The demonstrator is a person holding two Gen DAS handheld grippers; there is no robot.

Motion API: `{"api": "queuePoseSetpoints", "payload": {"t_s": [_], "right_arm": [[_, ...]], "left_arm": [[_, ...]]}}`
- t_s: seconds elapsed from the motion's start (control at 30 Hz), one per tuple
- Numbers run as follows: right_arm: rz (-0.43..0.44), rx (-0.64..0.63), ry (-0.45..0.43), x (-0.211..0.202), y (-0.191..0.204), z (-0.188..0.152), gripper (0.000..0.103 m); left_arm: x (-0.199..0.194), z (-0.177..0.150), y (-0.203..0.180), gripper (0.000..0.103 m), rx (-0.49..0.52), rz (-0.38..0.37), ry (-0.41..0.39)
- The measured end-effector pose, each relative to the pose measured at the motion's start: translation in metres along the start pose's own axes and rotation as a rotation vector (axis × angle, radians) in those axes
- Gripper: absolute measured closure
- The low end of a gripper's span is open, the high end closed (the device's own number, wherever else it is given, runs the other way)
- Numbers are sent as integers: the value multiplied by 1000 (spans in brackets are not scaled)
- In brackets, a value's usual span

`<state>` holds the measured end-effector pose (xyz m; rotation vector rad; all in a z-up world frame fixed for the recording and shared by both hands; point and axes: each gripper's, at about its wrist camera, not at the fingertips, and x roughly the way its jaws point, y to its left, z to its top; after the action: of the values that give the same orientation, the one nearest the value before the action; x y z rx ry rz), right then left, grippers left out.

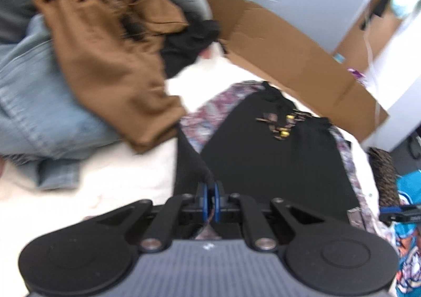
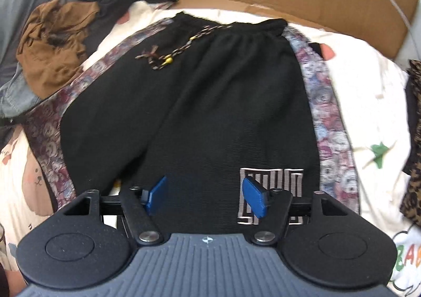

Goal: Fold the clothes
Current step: 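Grasp the bear-print edge with the left tool and lift it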

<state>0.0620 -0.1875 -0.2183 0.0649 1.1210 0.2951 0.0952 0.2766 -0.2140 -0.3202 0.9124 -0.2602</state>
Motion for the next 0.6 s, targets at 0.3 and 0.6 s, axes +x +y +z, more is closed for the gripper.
{"api": "queuePoseSetpoints", "payload": {"t_s": [0.3, 0.6], "right_arm": [[106, -74, -20, 11, 37, -4, 29], [226, -152, -29, 31, 97, 4, 30]], "left_arm": [[22, -2, -40, 97, 11, -111, 50], [34, 1, -66, 97, 18, -145, 95]]}}
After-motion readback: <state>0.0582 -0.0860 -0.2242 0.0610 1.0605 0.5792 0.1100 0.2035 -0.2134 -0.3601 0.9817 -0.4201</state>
